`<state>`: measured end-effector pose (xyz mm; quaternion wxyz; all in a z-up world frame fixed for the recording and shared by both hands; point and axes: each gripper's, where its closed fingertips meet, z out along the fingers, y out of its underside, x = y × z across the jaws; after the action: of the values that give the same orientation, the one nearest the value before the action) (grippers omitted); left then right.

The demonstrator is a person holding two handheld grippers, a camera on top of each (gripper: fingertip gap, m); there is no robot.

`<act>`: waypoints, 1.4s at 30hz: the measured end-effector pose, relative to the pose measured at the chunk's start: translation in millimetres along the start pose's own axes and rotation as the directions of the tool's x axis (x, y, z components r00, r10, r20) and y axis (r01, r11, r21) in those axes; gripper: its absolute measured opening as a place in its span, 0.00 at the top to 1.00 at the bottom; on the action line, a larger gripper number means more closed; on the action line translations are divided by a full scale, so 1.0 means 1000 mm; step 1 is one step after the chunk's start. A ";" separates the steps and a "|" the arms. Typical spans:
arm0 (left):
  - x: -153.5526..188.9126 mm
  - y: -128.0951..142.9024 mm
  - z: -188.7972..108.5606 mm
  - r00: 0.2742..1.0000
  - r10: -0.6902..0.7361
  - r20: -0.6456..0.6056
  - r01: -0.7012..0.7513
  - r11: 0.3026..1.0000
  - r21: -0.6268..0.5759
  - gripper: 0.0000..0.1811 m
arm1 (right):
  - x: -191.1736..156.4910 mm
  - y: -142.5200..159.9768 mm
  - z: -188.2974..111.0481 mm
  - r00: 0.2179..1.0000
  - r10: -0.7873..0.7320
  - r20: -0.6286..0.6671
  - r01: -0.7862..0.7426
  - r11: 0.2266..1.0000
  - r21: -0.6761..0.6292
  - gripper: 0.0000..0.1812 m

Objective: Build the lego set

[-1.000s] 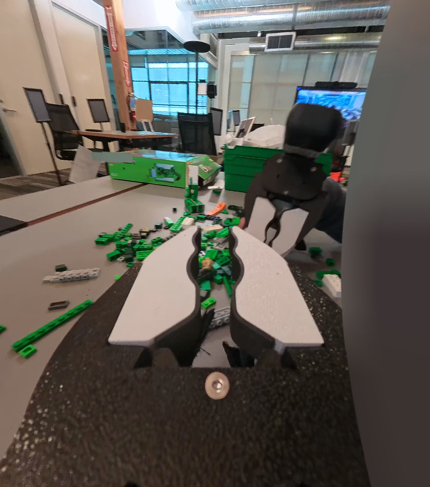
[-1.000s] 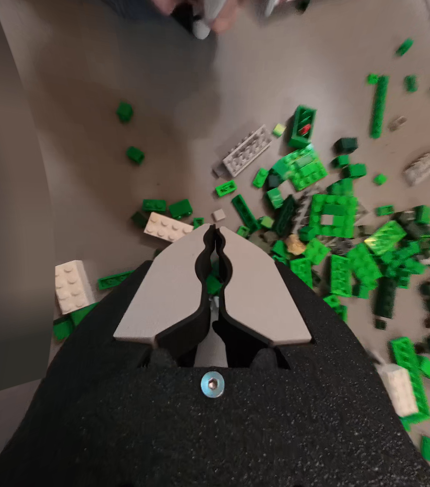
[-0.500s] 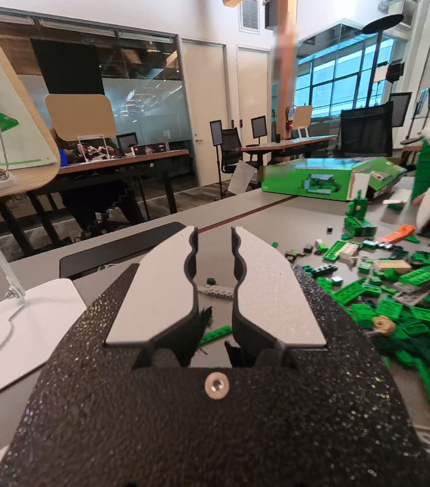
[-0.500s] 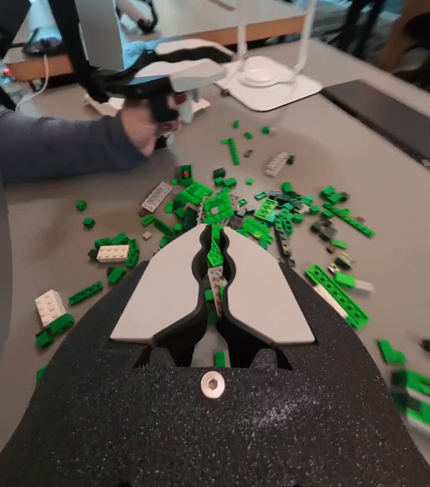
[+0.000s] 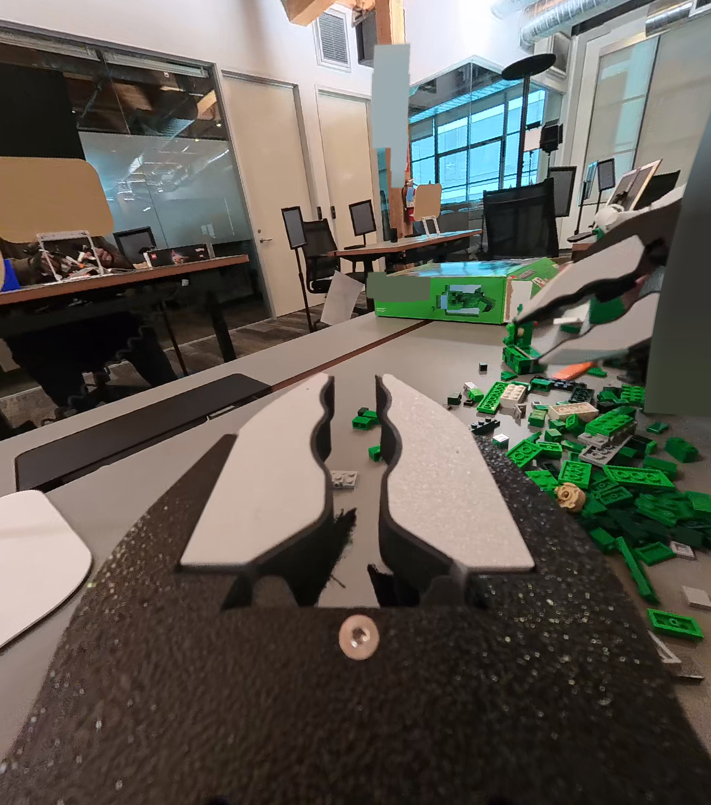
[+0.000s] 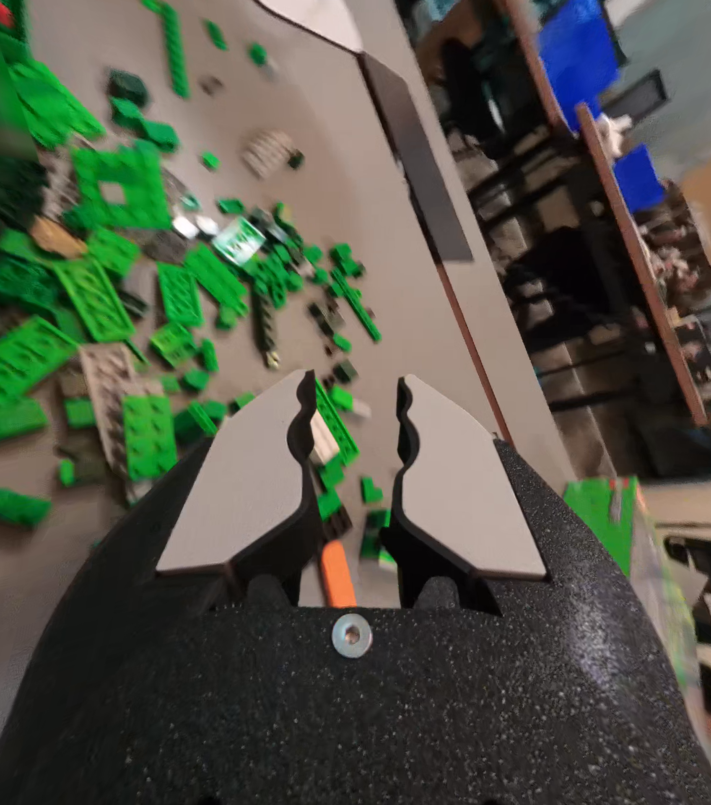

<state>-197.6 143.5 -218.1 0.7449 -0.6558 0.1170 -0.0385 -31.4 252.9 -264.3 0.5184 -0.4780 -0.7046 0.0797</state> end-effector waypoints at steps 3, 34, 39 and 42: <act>0.005 0.003 0.004 0.999 0.026 -0.020 -0.027 1.000 -0.015 0.92 | 0.018 0.036 -0.012 0.994 0.084 -0.074 -0.087 0.995 -0.047 0.79; 0.073 0.097 -0.027 0.868 -0.247 -0.430 -0.274 0.484 -0.831 0.71 | -0.111 -0.071 0.049 0.686 -0.029 0.727 0.160 0.981 -0.112 0.81; 0.078 0.099 -0.030 0.863 -0.258 -0.435 -0.293 0.446 -0.846 0.73 | -0.113 -0.068 0.053 0.686 -0.014 0.727 0.166 0.977 -0.137 0.82; 0.075 0.099 -0.030 0.867 -0.255 -0.428 -0.287 0.447 -0.847 0.75 | -0.114 -0.067 0.053 0.681 -0.006 0.733 0.172 0.973 -0.152 0.82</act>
<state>-141.3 112.2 -328.8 0.2294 -0.9121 0.3134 -0.1312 -112.8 151.1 -321.7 0.1465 -0.4235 -0.8790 0.1630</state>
